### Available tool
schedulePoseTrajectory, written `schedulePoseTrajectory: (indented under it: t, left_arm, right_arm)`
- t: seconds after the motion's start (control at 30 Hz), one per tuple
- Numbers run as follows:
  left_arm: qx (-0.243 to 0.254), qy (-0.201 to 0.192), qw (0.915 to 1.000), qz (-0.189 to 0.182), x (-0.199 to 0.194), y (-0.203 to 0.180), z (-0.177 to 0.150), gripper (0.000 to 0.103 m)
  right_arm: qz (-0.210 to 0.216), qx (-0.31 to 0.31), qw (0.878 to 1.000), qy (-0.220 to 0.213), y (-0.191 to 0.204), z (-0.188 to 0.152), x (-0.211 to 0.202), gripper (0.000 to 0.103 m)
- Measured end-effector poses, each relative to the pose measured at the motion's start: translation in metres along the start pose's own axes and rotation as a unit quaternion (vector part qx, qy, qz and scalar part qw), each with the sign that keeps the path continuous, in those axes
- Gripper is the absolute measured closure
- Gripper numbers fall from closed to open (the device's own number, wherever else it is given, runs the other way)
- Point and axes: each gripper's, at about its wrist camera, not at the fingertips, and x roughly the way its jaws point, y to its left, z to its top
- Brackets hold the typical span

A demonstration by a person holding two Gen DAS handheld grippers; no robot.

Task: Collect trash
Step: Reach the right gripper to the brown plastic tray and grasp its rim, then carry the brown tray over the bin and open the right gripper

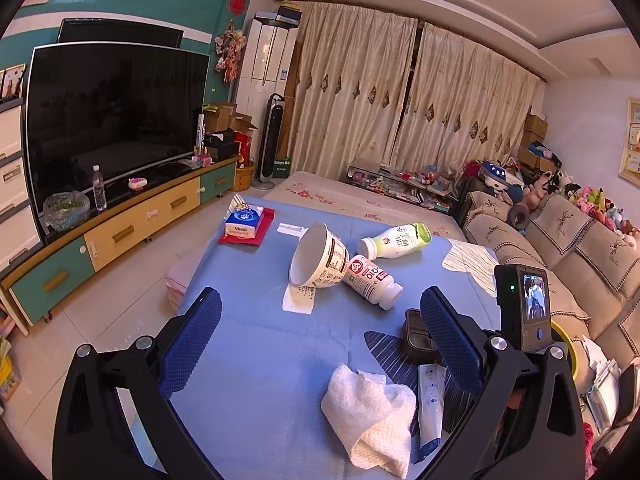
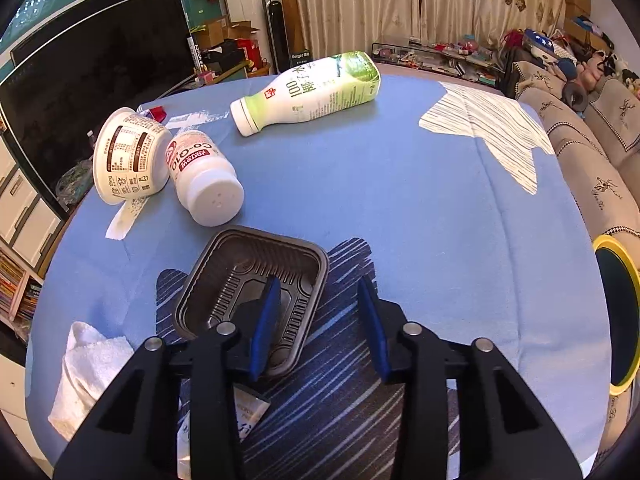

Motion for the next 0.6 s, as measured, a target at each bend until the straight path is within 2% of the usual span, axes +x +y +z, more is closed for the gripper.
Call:
schedulePoseTrajectory:
  t: [0.07, 0.3, 0.6]
  left_arm:
    - [0.002, 0.002, 1.0000, -0.002, 0.002, -0.002, -0.001, 0.005]
    - [0.006, 0.009, 0.9999, -0.003, 0.010, -0.004, -0.005, 0.005]
    - [0.019, 0.014, 0.9997, -0.005, 0.013, -0.016, -0.007, 0.005]
  right_arm:
    - [-0.002, 0.001, 1.000, 0.001, 0.001, 0.001, 0.003, 0.068]
    - [0.001, 0.001, 1.000, -0.001, 0.000, 0.001, 0.004, 0.095]
    - [0.010, 0.006, 1.000, -0.019, -0.003, 0.002, -0.005, 0.099]
